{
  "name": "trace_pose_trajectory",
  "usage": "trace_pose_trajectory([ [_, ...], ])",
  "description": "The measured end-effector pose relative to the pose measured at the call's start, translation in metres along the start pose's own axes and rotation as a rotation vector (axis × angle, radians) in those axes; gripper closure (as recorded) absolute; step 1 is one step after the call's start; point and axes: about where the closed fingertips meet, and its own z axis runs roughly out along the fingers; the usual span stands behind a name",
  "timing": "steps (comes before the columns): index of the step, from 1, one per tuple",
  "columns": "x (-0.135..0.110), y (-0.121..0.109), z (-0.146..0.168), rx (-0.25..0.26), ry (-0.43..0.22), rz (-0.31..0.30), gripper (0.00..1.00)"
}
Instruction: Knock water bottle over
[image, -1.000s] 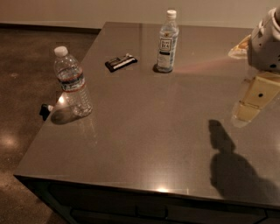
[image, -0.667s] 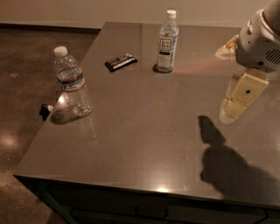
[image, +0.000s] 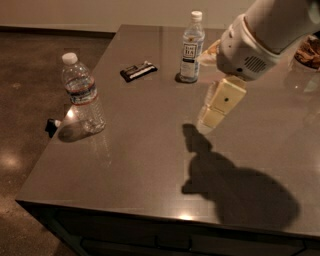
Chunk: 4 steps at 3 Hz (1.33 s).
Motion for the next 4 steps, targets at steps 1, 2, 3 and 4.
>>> trace_pose_trajectory([
  [1,-0.04,-0.001,0.023,-0.028,-0.085,-0.036,0.0],
  [2,-0.082,-0.003,0.048,-0.079,-0.176,-0.059,0.0],
  [3,-0.118,-0.006,0.071,-0.135,-0.252,-0.07,0.0],
  [4,-0.152,-0.007,0.093,-0.194,-0.306,-0.088,0.0],
])
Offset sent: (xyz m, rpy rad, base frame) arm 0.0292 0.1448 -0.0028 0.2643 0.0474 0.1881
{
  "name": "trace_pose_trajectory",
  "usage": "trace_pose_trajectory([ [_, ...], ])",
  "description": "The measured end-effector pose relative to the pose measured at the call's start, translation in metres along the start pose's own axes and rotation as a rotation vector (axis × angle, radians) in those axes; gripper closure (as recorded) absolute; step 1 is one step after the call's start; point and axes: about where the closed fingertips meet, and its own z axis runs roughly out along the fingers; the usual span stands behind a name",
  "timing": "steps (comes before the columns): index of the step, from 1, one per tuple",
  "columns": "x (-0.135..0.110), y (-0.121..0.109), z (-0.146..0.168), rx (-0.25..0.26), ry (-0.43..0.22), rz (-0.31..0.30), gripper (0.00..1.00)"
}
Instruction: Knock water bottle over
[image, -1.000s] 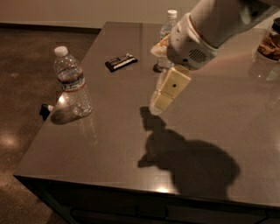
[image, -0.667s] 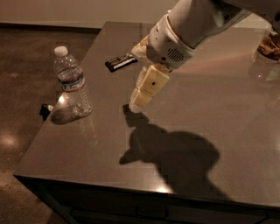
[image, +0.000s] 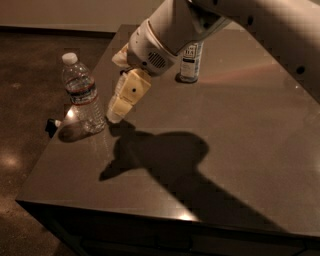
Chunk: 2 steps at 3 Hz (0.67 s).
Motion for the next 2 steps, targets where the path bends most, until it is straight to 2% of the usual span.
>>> trace_pose_trajectory([
  [2,-0.046,-0.012,0.047,-0.088,-0.069,-0.021,0.0],
])
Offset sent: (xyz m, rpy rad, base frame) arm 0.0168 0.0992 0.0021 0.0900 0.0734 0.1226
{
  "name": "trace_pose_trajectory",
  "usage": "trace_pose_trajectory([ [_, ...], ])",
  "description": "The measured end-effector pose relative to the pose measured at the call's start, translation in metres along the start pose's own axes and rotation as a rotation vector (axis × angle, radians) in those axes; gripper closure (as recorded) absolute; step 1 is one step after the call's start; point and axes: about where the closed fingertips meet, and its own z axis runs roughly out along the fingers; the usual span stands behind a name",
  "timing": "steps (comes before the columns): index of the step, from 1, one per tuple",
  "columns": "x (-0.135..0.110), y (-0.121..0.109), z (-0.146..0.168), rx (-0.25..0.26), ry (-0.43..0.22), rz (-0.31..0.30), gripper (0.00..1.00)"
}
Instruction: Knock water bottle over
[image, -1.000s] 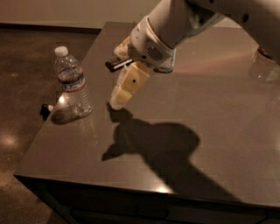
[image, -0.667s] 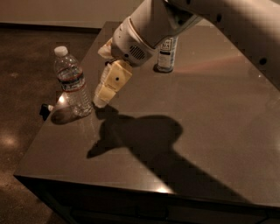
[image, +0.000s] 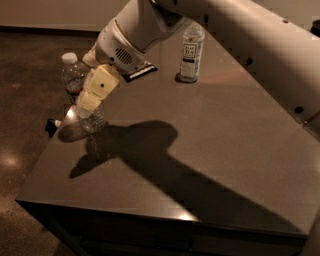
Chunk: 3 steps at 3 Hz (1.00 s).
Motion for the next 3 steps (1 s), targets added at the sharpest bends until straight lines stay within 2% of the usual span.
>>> trace_pose_trajectory([
  [1,-0.009,-0.007,0.019,-0.023,-0.008,-0.007,0.0],
  [2,-0.012,-0.013,0.032,-0.044,-0.007,-0.011,0.18],
  [3,-0.013,-0.019,0.034,-0.054,-0.006,-0.008,0.41],
])
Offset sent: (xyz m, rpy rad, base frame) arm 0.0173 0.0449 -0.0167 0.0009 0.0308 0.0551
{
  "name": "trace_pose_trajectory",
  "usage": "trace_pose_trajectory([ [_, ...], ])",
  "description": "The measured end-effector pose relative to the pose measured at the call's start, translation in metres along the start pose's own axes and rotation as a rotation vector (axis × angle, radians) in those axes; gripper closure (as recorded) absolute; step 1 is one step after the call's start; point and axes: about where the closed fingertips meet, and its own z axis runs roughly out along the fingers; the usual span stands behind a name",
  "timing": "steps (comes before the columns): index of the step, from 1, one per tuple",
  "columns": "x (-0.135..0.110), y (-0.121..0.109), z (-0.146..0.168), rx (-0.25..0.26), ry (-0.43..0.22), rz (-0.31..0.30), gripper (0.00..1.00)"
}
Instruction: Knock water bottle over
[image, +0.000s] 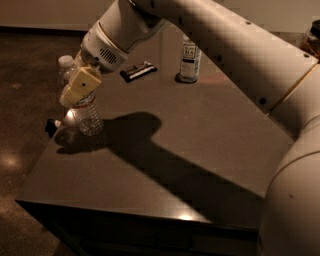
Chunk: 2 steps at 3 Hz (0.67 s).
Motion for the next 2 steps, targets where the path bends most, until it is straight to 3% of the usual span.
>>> trace_pose_trajectory([
  [1,0.003,-0.009,-0.021,0.02,0.012,-0.002,0.72],
  [2,0.012,-0.019,-0.051,0.081,0.057,-0.02,0.95],
])
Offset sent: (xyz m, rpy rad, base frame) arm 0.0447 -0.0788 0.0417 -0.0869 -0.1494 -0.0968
